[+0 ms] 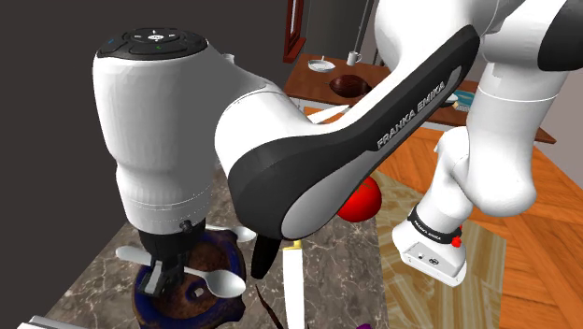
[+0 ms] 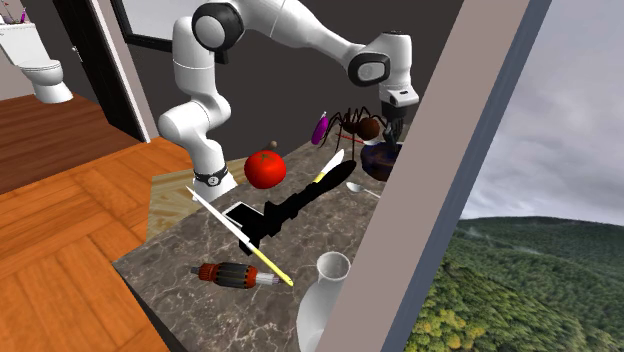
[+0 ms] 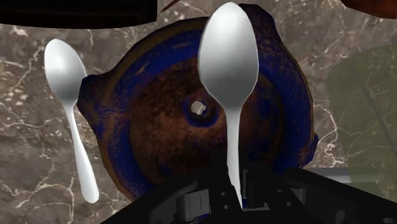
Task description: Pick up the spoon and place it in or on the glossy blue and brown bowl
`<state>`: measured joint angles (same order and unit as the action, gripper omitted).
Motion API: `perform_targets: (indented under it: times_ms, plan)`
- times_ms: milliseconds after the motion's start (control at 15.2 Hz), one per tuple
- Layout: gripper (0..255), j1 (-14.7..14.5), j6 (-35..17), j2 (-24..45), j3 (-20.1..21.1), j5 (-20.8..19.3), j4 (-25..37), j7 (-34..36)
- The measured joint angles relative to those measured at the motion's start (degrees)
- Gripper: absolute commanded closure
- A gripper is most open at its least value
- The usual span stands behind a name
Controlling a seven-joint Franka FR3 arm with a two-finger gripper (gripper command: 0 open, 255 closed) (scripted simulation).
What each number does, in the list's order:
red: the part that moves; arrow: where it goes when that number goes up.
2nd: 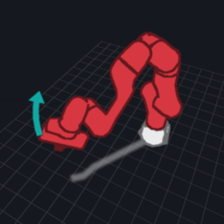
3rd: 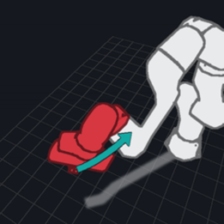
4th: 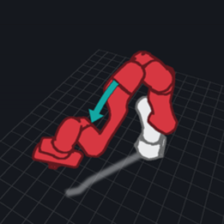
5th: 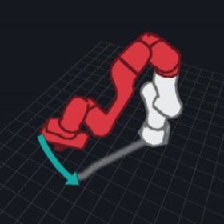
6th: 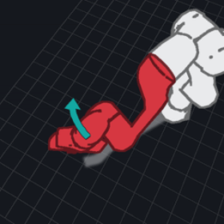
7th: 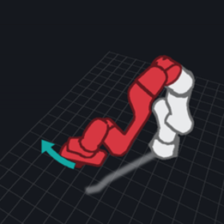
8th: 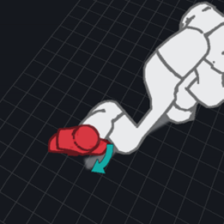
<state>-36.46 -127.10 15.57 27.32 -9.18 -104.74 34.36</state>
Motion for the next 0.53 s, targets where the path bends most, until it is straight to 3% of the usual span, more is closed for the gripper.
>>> perform_targets:
  times_ms: [264, 330, 528]
  plan:
    - [255, 0.0, -0.1, 0.1, 0.0, -0.1, 0.0, 0.0]
    - [0, 0.0, -0.1, 0.2, 0.0, -0.1, 0.0, 0.1]
    - [0, -0.1, -0.1, 0.2, 0.0, -0.1, 0.0, 0.1]
